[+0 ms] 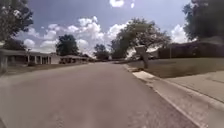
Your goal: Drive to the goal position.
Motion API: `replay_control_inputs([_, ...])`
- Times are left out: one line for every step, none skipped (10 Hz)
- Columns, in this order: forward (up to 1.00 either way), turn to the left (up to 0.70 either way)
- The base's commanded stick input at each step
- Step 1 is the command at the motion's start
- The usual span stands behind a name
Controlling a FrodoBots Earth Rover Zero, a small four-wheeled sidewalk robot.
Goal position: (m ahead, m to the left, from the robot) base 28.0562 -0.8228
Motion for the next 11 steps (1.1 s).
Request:
replay_control_inputs([0.7,0.0])
replay_control_inputs([0.7,0.0])
replay_control_inputs([0.7,0.0])
replay_control_inputs([0.7,0.0])
replay_control_inputs([0.7,0.0])
replay_control_inputs([0.7,0.0])
replay_control_inputs([0.7,0.0])
replay_control_inputs([0.7,0.0])
replay_control_inputs([0.7,0.0])
replay_control_inputs([0.7,0.0])
replay_control_inputs([0.7,0.0])
